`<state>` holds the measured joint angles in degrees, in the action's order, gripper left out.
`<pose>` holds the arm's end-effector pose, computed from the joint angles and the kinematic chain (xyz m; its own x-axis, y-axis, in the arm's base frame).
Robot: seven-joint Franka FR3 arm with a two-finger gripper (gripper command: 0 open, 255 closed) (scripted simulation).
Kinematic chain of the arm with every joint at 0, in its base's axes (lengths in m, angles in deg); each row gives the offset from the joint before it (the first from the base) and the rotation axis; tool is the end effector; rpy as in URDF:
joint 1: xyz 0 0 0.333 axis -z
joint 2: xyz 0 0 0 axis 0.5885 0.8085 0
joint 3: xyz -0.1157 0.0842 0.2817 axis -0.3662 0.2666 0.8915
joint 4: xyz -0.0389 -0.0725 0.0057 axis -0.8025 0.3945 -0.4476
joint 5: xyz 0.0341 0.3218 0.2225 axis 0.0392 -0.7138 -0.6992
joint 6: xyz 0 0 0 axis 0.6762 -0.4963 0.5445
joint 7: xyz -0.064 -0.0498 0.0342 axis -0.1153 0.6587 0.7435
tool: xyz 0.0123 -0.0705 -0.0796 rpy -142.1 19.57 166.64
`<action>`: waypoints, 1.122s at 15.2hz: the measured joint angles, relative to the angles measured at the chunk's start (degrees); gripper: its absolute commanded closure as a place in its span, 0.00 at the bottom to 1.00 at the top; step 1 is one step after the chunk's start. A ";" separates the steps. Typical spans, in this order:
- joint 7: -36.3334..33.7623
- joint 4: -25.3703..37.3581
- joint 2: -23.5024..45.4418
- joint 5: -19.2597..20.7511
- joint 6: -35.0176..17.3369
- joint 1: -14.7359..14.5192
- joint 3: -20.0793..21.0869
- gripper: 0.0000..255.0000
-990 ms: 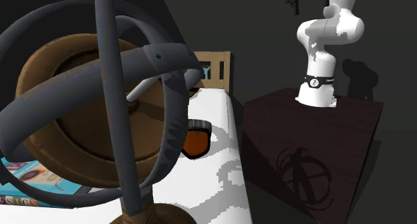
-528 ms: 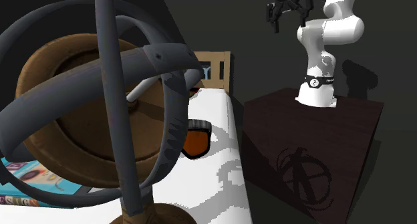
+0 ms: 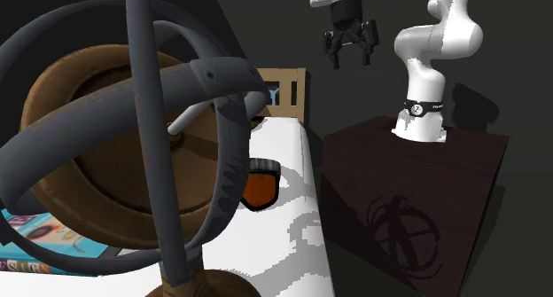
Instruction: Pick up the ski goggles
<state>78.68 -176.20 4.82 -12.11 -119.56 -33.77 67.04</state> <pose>0.3915 -0.1145 0.4157 0.9949 -0.0379 -0.0935 -0.0504 -0.9895 -0.1358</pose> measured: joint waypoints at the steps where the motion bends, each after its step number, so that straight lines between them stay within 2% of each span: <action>1: 1.20 0.97 2.13 -0.04 -1.29 0.15 -0.81 0.00; 8: 9.53 6.13 17.28 -3.14 -11.77 0.69 -4.94 0.00; 13: 15.63 11.43 28.07 -7.74 -17.25 1.71 -6.02 0.00; 17: 21.07 17.74 37.48 -12.11 -20.12 4.04 -5.83 0.00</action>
<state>99.76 -158.46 42.30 -24.21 -139.68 -29.72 61.22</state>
